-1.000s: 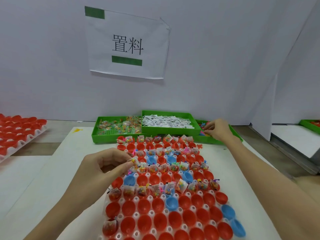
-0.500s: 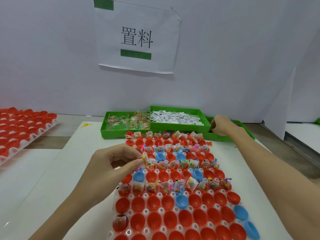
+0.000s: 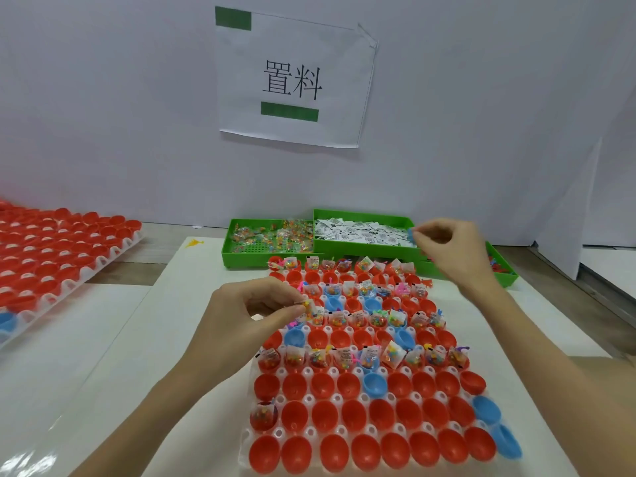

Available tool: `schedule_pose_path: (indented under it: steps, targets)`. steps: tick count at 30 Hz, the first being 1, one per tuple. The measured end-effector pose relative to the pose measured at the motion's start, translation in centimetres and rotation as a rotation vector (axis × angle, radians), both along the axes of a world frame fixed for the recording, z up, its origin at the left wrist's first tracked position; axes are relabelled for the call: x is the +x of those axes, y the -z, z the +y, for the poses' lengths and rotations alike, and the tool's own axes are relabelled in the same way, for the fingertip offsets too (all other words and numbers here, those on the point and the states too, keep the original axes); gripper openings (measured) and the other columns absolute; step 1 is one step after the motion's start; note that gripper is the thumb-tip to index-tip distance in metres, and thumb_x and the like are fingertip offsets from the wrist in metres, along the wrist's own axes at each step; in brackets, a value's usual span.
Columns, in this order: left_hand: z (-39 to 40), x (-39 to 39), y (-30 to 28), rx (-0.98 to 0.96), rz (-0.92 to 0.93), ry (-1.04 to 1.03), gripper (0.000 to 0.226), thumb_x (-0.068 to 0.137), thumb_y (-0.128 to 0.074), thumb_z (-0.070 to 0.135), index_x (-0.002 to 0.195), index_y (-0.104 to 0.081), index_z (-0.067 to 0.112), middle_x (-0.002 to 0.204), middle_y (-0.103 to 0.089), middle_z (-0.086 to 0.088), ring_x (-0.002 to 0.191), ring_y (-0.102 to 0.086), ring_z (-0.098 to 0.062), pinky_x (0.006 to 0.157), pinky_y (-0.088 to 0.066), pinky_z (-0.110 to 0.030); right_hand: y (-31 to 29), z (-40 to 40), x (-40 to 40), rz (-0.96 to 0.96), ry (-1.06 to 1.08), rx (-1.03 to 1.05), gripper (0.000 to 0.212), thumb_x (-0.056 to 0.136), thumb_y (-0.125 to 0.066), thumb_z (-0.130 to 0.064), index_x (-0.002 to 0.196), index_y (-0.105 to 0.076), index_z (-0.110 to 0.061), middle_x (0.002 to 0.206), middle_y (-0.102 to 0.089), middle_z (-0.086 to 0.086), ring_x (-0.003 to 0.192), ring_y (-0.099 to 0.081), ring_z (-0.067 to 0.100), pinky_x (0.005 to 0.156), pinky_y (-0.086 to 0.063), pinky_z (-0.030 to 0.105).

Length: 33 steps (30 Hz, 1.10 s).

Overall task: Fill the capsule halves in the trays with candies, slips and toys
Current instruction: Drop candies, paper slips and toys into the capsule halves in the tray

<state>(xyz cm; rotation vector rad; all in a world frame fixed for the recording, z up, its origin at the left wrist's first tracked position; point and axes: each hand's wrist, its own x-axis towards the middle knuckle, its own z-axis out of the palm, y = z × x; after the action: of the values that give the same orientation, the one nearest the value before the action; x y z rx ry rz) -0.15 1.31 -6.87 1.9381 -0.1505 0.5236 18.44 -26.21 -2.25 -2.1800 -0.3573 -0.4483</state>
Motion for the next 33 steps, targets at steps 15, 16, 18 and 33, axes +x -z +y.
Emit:
schedule_pose_path:
  steps: [15, 16, 18, 33]
  targets:
    - [-0.3, -0.7, -0.8, 0.021, 0.046, 0.049, 0.022, 0.074, -0.088, 0.023, 0.096, -0.083, 0.02, 0.081, -0.079, 0.006, 0.078, -0.076, -0.012, 0.077, -0.063, -0.031, 2.5, 7.0, -13.9, 0.199, -0.506, 0.066, 0.012, 0.093, -0.074, -0.016, 0.1, -0.081, -0.022, 0.084, -0.078, -0.008, 0.081, -0.075, 0.009, 0.08, -0.062, 0.029]
    - [-0.2, -0.7, -0.8, 0.037, 0.055, 0.054, 0.02, 0.075, -0.088, 0.023, 0.094, -0.084, 0.02, 0.082, -0.079, 0.007, 0.079, -0.076, -0.012, 0.077, -0.063, -0.032, 2.6, 6.9, -13.9, 0.223, -0.522, 0.064, 0.012, 0.094, -0.073, -0.018, 0.101, -0.081, -0.023, 0.085, -0.078, -0.008, 0.082, -0.075, 0.009, 0.08, -0.062, 0.028]
    - [0.0, -0.7, -0.9, 0.093, 0.064, 0.075, 0.016, 0.076, -0.088, 0.023, 0.092, -0.084, 0.021, 0.081, -0.079, 0.009, 0.079, -0.075, -0.011, 0.076, -0.063, -0.031, 2.7, 6.7, -14.0, 0.261, -0.56, 0.061, 0.011, 0.093, -0.075, -0.023, 0.102, -0.08, -0.025, 0.089, -0.078, -0.009, 0.087, -0.075, 0.009, 0.083, -0.061, 0.027]
    - [1.4, -2.4, -2.5, 0.55, 0.313, 0.467, 0.017, 0.076, -0.09, 0.035, 0.083, -0.077, 0.027, 0.084, -0.065, 0.019, 0.088, -0.062, -0.006, 0.075, -0.046, -0.012, 3.1, 6.6, -16.6, 0.475, -0.783, -0.172, 0.012, 0.088, -0.079, -0.02, 0.099, -0.077, -0.019, 0.09, -0.078, -0.004, 0.084, -0.075, 0.009, 0.083, -0.061, 0.029]
